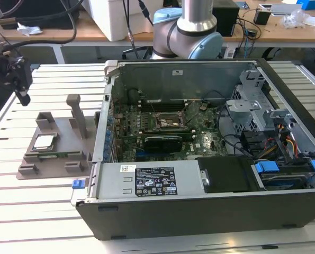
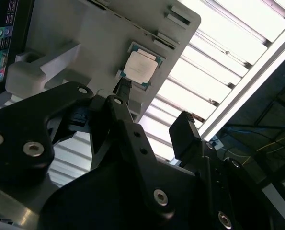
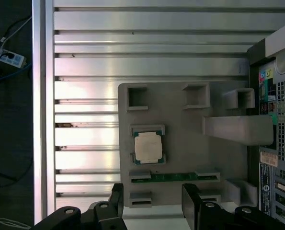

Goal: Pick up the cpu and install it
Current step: 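Pick up the cpu and move it towards the insertion slot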

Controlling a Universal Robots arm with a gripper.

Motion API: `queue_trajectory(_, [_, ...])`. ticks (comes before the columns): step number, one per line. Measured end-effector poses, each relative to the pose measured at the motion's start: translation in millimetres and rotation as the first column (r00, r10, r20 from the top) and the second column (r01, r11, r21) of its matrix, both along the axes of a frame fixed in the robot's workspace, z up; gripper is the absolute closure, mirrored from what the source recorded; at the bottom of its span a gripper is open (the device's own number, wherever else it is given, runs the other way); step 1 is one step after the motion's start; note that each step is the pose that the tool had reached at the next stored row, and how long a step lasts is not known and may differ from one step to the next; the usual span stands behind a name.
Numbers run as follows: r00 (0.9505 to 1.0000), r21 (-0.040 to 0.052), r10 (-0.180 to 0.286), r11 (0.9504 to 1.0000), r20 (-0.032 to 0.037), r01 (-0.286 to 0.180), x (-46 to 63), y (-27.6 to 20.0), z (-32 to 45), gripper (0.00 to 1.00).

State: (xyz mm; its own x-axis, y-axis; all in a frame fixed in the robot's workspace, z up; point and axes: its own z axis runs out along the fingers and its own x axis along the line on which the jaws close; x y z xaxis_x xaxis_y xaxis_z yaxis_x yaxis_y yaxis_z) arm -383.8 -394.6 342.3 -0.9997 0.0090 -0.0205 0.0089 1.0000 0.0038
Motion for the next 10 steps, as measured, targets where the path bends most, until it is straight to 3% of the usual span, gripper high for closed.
queue_trajectory(10, [1.0000, 0.0000, 0.000, 1.0000, 0.0001, 0.000, 0.0, 0.0, -9.0, 0.40])
